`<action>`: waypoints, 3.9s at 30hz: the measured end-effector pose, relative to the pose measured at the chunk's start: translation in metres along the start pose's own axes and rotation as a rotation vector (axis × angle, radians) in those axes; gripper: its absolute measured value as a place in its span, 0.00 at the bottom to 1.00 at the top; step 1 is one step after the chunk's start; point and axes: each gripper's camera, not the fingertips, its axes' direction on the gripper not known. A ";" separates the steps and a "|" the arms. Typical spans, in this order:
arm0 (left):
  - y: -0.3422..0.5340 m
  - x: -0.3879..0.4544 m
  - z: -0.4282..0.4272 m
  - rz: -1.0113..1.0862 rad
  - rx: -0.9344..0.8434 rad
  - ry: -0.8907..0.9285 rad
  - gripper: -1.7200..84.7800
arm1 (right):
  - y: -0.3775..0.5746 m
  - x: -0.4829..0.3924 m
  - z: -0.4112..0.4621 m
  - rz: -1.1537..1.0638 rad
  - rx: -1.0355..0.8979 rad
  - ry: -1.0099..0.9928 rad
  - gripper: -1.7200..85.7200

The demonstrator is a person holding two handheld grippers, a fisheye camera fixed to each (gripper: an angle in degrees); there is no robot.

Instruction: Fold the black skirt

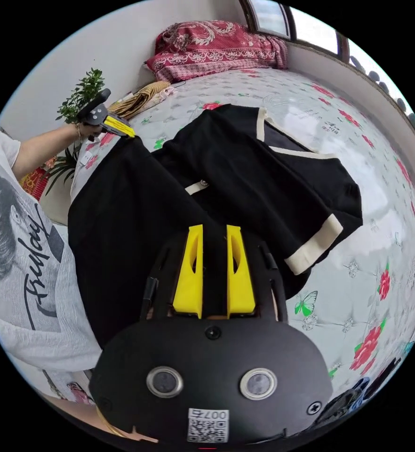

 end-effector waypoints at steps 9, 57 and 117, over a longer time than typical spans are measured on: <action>-0.030 -0.120 -0.043 -0.356 0.436 0.513 0.08 | 0.021 0.176 -0.081 0.408 0.267 -0.034 0.15; 0.052 -0.083 -0.026 0.361 0.426 0.512 0.01 | 0.115 -0.021 -0.217 -0.136 0.249 -0.158 0.02; -0.107 0.072 0.331 0.686 0.104 0.508 0.01 | 0.323 0.124 -0.076 1.159 0.646 -0.492 0.09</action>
